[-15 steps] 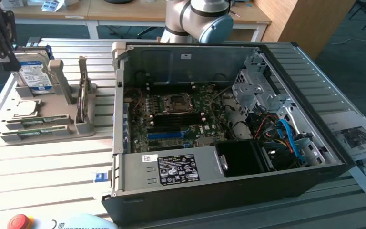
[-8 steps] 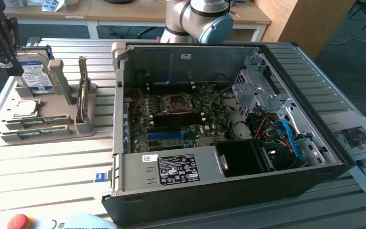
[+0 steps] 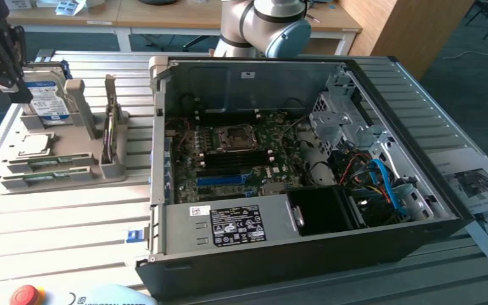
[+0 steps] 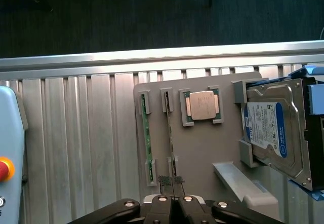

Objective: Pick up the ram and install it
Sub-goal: 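Pick up the ram and move it above insertion slot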

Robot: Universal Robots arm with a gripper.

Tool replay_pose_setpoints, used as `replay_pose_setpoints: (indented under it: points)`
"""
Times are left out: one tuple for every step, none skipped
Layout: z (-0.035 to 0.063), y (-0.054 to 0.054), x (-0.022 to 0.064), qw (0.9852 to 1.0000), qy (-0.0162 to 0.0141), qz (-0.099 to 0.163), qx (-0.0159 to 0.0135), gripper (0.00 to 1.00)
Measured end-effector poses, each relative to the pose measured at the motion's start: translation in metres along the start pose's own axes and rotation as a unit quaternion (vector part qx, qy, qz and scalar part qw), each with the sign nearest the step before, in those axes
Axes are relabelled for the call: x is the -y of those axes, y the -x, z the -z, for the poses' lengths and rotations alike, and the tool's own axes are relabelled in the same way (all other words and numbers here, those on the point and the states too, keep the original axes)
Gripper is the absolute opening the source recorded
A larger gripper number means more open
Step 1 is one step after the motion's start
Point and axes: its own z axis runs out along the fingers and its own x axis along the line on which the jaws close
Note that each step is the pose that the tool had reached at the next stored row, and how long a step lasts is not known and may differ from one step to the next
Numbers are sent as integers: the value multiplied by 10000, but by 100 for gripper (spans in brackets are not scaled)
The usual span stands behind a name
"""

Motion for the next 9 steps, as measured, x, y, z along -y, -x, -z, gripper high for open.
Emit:
replay_pose_setpoints:
  points:
    - [0, 0, 0, 10000, 0, 0, 0, 10]
    - [0, 0, 0, 10000, 0, 0, 0, 10]
    - [0, 0, 0, 10000, 0, 0, 0, 10]
    - [0, 0, 0, 10000, 0, 0, 0, 11]
    - [0, 0, 0, 10000, 0, 0, 0, 11]
    - [0, 0, 0, 10000, 0, 0, 0, 17]
    - [0, 0, 0, 10000, 0, 0, 0, 17]
    - [0, 0, 0, 10000, 0, 0, 0, 24]
    - [0, 0, 0, 10000, 0, 0, 0, 24]
